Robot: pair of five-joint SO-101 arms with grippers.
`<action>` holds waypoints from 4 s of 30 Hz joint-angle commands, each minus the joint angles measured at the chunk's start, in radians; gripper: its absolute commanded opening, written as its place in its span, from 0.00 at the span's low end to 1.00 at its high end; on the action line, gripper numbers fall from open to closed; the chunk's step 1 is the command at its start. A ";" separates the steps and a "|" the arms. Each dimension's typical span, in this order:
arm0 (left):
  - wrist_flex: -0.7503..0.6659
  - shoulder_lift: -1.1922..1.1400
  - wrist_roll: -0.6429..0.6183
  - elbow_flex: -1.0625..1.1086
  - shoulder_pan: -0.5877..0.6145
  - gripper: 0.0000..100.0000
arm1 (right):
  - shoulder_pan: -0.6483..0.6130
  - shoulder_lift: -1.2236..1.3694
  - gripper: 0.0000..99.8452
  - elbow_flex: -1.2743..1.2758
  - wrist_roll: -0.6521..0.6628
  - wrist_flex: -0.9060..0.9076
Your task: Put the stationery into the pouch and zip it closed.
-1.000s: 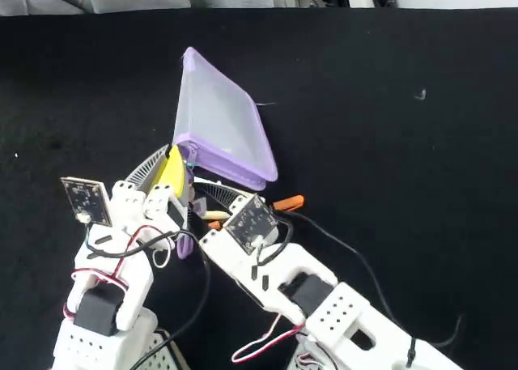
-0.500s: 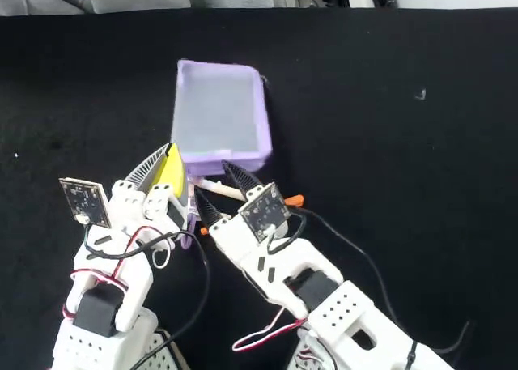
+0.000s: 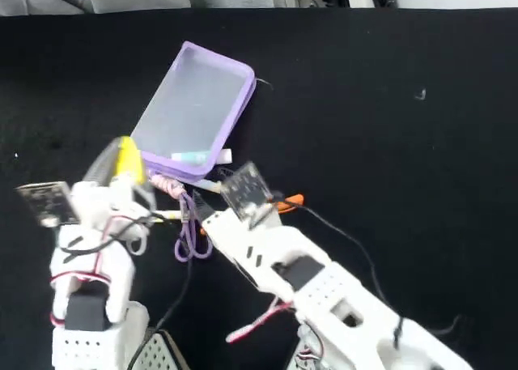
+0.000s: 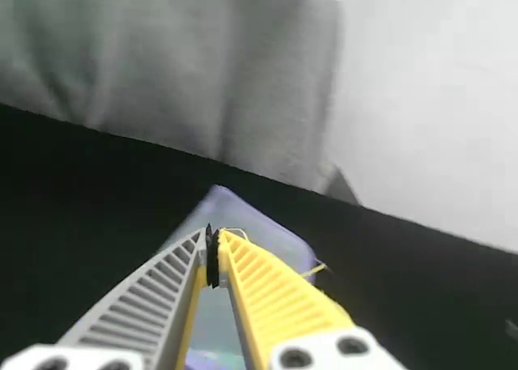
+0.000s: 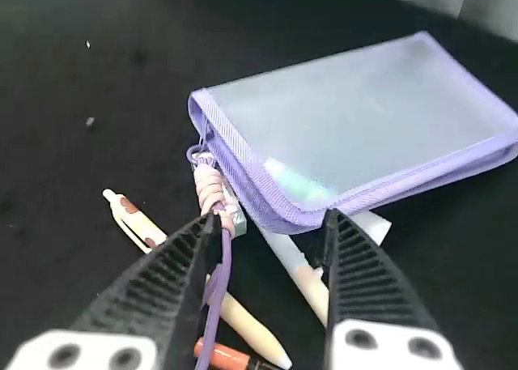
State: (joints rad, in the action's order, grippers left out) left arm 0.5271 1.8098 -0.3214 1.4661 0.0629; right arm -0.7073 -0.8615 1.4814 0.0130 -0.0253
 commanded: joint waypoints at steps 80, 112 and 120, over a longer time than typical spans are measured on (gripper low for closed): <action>0.068 0.017 0.011 -0.005 0.295 0.23 | 0.160 0.366 0.01 -0.783 0.275 0.638; 0.137 0.017 0.229 0.047 -0.151 0.23 | 0.075 -0.044 0.01 -0.671 0.276 0.810; 0.137 0.017 0.229 0.051 -0.150 0.23 | 0.046 -0.174 0.01 -0.619 0.276 0.815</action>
State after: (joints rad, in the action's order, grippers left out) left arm 0.6651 1.8190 -0.1036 1.5305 -0.0752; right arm -0.6168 -0.9582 0.8554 0.2831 0.7848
